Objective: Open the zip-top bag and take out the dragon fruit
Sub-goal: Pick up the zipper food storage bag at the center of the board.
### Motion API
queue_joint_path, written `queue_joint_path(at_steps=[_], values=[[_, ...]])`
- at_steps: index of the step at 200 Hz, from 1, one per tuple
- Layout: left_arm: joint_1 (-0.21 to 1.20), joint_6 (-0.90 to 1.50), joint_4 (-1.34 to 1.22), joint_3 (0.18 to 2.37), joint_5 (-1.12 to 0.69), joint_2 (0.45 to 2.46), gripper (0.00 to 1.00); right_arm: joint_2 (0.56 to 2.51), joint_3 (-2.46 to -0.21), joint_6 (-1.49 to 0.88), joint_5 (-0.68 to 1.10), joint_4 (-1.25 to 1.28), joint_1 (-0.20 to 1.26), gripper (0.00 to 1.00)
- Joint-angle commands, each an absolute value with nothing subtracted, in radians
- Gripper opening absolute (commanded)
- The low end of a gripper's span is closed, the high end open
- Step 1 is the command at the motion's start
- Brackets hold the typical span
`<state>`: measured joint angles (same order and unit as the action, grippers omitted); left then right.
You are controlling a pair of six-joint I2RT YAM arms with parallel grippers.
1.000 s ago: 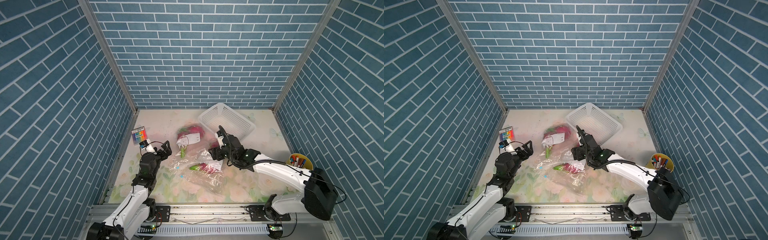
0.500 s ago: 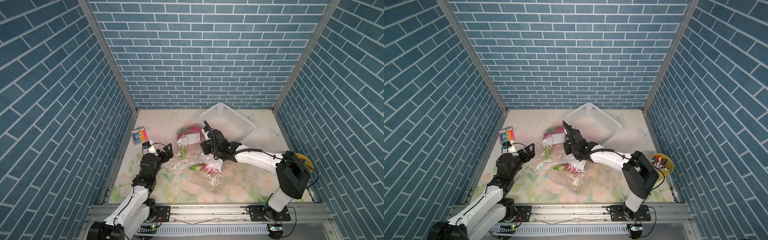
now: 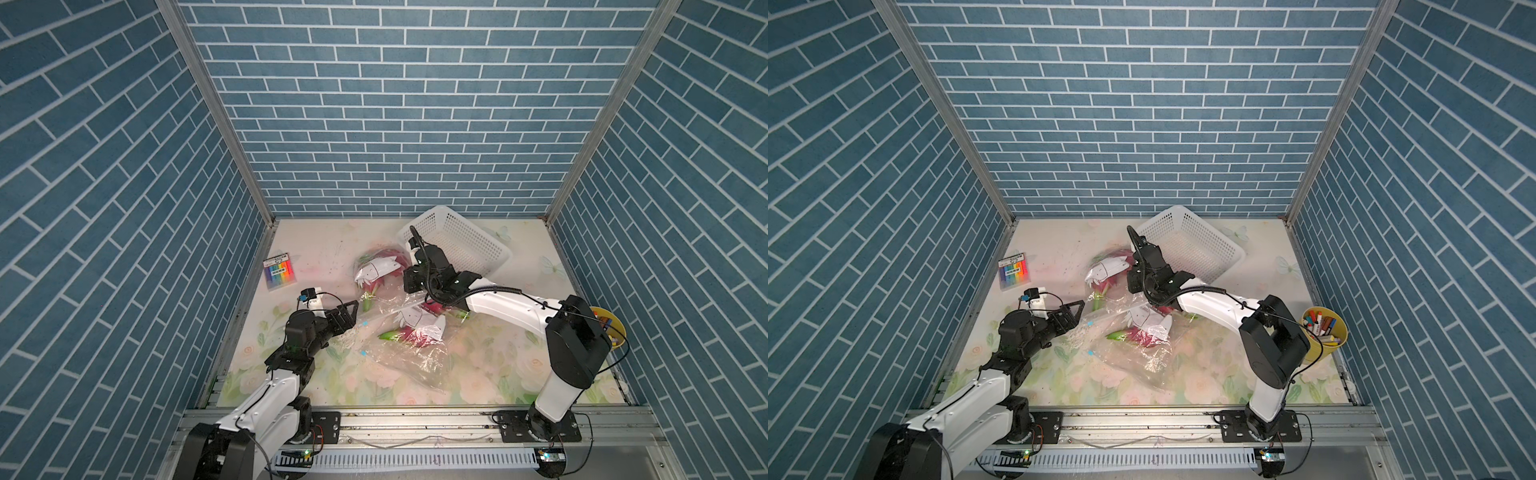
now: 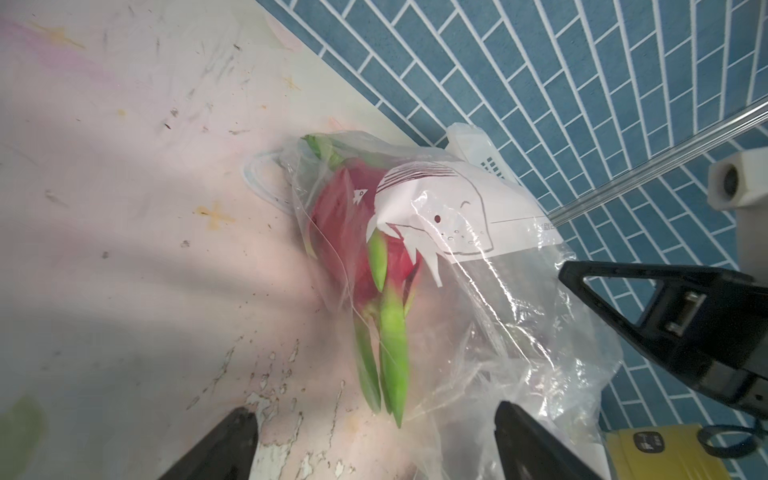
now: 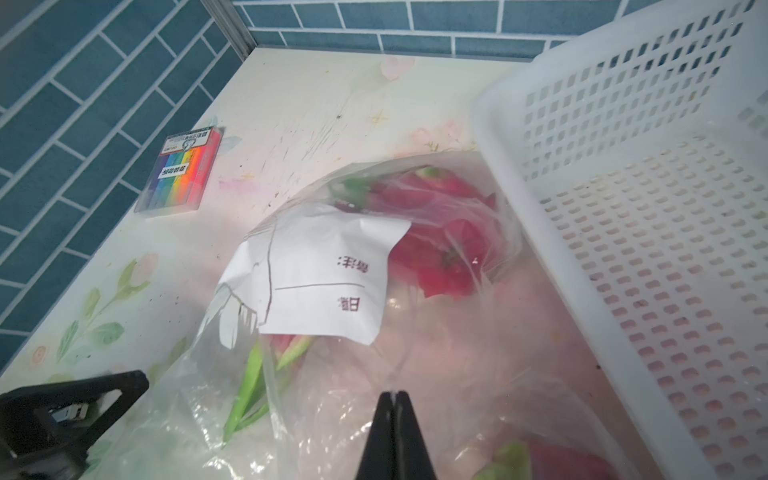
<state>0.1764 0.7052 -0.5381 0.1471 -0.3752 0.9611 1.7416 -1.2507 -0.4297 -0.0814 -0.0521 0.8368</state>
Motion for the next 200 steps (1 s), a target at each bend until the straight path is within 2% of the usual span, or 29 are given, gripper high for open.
queue_joint_path(at_steps=[1,41,66,88,101,131,144,156,163,200], values=[[0.194,0.738,-0.682,0.175,-0.453,1.034,0.89,1.759,-1.275,-0.421,-0.075,-0.053,0.832,0.0],[0.311,0.749,-0.759,0.222,-0.454,1.178,0.74,1.752,-1.266,-0.408,-0.084,-0.047,0.83,0.0],[0.355,0.774,-0.821,0.234,-0.453,1.235,0.68,1.743,-1.255,-0.404,-0.08,-0.042,0.823,0.0],[0.368,0.77,-0.826,0.265,-0.457,1.26,0.4,1.732,-1.246,-0.402,-0.079,-0.041,0.818,0.0],[0.368,0.763,-0.805,0.291,-0.452,1.269,0.29,1.721,-1.241,-0.385,-0.078,-0.043,0.816,0.0],[0.368,0.73,-0.728,0.376,-0.424,1.276,0.28,1.681,-1.247,-0.283,-0.078,-0.099,0.816,0.0],[0.367,0.729,-0.697,0.423,-0.424,1.289,0.27,1.659,-1.249,-0.224,-0.066,-0.132,0.816,0.13],[0.367,0.732,-0.67,0.465,-0.435,1.309,0.27,1.633,-1.247,-0.176,-0.05,-0.16,0.818,0.35],[0.368,0.737,-0.651,0.486,-0.442,1.32,0.27,1.618,-1.244,-0.151,-0.041,-0.17,0.82,0.42],[0.368,0.754,-0.571,0.571,-0.496,1.374,0.27,1.579,-1.25,-0.034,-0.061,-0.207,0.881,0.47]])
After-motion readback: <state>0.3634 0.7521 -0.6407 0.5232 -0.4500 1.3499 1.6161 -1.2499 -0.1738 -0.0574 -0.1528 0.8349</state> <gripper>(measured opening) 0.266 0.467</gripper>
